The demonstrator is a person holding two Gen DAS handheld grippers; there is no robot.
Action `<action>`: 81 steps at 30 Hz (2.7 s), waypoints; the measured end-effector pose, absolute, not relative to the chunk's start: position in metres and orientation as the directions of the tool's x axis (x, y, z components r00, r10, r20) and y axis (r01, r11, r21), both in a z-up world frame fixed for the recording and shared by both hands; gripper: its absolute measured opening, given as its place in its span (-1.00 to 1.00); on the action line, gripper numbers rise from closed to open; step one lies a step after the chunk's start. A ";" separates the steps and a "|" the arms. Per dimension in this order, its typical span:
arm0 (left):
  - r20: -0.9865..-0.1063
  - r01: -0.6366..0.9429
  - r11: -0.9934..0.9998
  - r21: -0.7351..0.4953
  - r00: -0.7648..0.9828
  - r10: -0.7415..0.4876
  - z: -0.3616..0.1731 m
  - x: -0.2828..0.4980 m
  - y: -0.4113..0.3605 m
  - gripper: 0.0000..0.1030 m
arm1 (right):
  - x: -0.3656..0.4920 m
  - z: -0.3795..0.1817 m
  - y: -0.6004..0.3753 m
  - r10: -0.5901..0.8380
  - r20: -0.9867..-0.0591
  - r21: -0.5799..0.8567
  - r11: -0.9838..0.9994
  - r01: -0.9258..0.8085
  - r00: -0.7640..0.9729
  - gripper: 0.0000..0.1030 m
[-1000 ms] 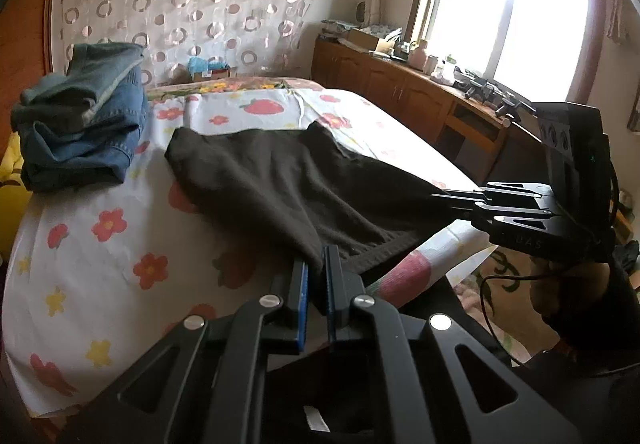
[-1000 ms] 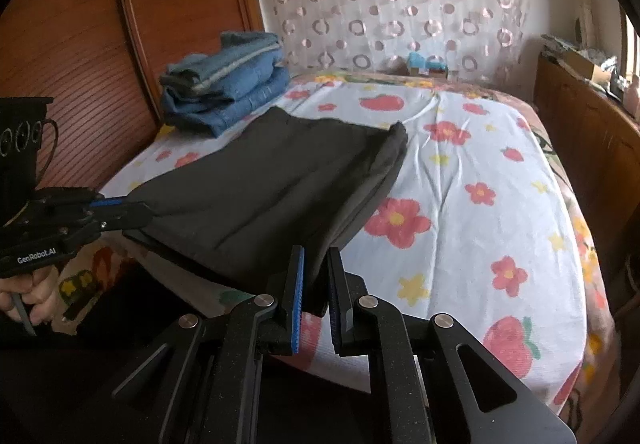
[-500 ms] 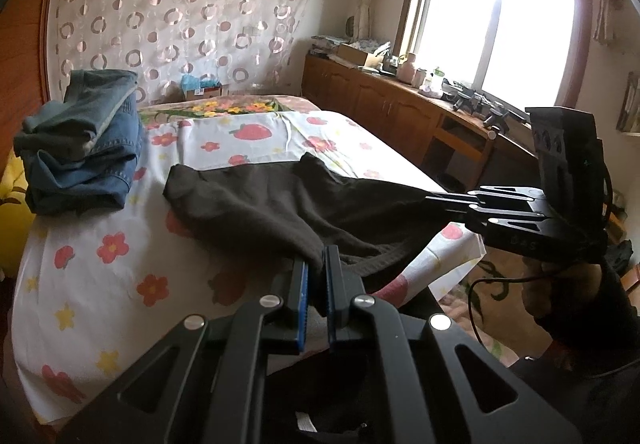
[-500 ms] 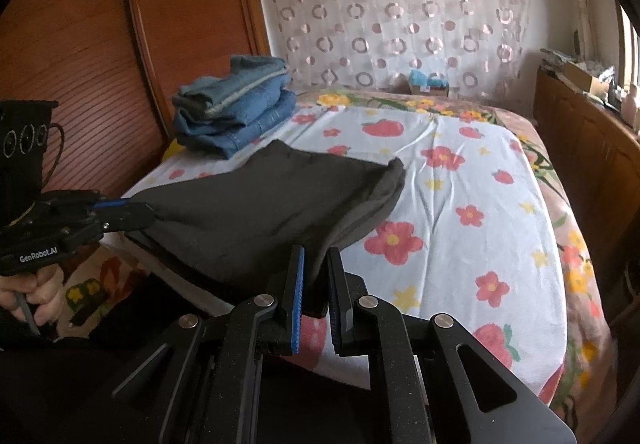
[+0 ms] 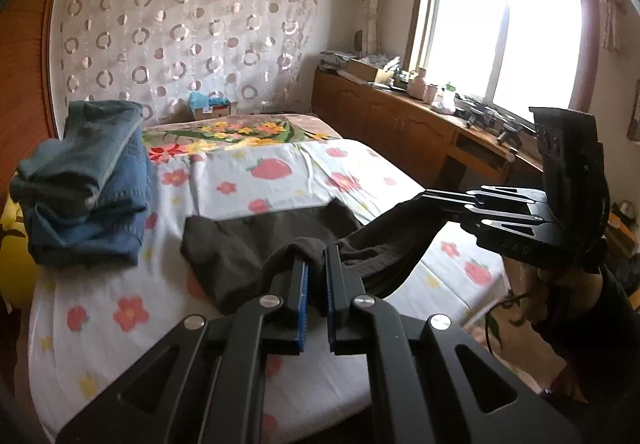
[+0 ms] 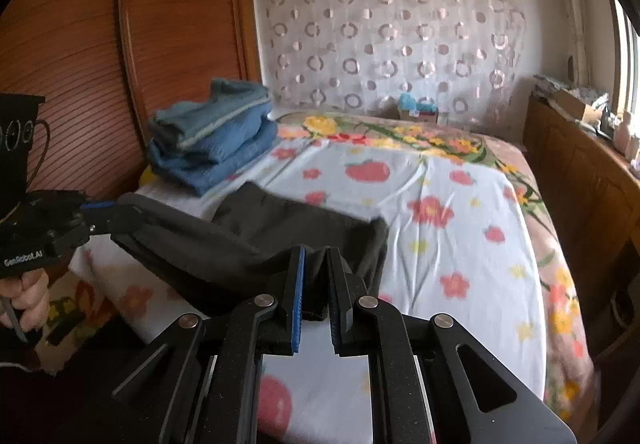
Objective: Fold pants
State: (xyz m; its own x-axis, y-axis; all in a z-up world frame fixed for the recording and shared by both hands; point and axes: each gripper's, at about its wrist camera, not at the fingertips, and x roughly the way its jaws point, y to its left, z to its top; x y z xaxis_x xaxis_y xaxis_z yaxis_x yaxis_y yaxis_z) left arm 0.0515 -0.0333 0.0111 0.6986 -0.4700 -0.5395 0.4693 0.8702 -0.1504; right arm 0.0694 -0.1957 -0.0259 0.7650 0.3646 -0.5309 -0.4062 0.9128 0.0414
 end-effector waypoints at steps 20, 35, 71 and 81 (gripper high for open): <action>-0.565 0.389 0.911 -0.136 0.725 -0.394 -0.024 0.106 -0.022 -0.67 | 0.165 -0.056 -0.177 0.329 -0.606 0.064 0.928 -0.368 0.724 -0.80; -0.554 0.393 0.907 -0.151 0.726 -0.406 -0.019 0.078 -0.005 -0.51 | 0.141 -0.063 -0.203 0.310 -0.626 0.079 0.938 -0.337 0.715 -0.16; -0.674 0.402 0.900 -0.167 0.620 -0.402 -0.058 0.084 -0.010 -0.92 | 0.123 -0.089 -0.206 0.369 -0.685 0.108 0.904 -0.414 0.628 -0.88; -0.684 0.414 0.898 -0.151 0.612 -0.397 -0.058 0.059 -0.010 -0.86 | 0.081 -0.090 -0.203 0.392 -0.685 0.107 0.888 -0.447 0.614 -0.86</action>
